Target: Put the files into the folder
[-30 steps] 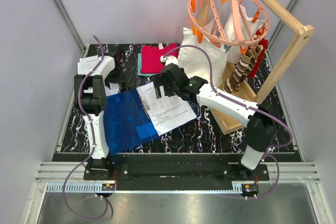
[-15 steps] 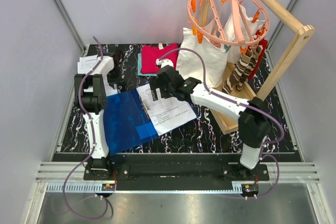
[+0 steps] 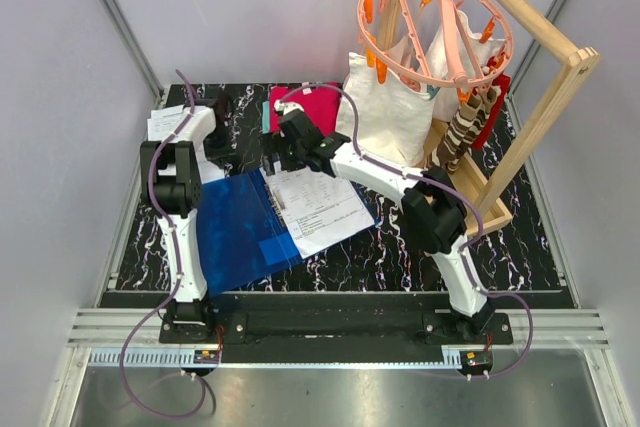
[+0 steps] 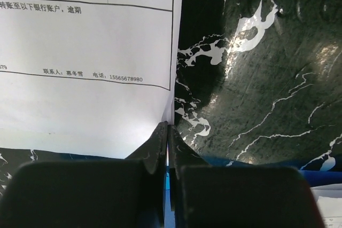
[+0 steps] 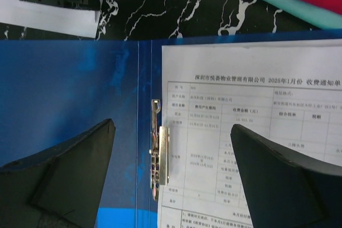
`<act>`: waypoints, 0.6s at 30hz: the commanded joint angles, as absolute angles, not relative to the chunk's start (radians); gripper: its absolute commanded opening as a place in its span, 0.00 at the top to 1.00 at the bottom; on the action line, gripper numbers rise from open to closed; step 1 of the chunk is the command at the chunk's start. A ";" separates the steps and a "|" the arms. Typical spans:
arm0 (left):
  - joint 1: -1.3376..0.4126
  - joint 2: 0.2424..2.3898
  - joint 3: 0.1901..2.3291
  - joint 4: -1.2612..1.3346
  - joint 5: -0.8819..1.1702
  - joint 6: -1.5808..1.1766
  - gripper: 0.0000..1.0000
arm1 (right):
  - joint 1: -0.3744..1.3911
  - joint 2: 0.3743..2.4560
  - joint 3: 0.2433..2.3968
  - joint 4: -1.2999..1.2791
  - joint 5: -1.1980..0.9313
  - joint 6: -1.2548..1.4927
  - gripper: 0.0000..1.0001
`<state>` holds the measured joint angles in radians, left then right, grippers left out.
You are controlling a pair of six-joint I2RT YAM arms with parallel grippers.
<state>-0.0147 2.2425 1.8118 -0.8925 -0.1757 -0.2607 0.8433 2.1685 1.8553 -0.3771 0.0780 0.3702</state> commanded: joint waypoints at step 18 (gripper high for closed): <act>-0.046 1.962 1.700 -0.876 -0.008 -0.281 1.00 | 0.695 2.704 2.575 -0.164 -0.322 0.846 0.01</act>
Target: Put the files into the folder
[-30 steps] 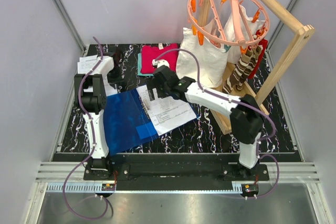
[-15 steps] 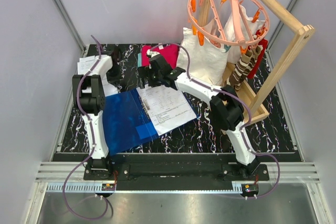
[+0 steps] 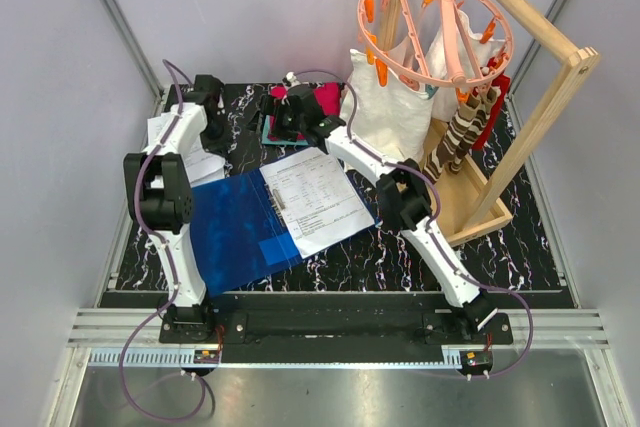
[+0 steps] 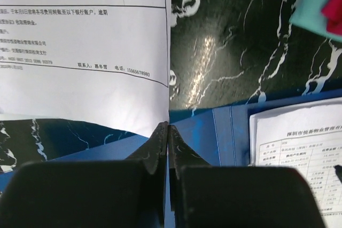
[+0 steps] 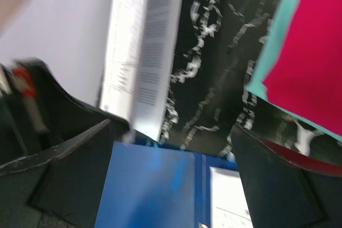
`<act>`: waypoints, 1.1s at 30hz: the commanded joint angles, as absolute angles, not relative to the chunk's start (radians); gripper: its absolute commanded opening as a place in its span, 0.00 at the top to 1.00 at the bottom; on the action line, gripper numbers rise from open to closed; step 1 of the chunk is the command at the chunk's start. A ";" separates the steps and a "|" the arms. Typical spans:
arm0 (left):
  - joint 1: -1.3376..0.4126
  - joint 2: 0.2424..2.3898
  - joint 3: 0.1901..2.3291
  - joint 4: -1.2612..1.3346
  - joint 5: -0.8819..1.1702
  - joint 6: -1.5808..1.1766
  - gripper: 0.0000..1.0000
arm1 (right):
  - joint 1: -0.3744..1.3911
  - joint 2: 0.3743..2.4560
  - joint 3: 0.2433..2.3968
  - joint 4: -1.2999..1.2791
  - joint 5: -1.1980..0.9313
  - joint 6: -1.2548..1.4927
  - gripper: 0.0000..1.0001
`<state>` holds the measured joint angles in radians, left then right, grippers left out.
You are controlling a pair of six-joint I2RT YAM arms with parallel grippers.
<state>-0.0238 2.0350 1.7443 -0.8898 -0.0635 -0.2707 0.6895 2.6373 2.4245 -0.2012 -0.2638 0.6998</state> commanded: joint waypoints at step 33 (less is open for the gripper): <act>-0.147 1.841 1.560 -0.864 0.005 -0.250 1.00 | 0.721 2.893 2.661 -0.009 -0.406 0.952 0.62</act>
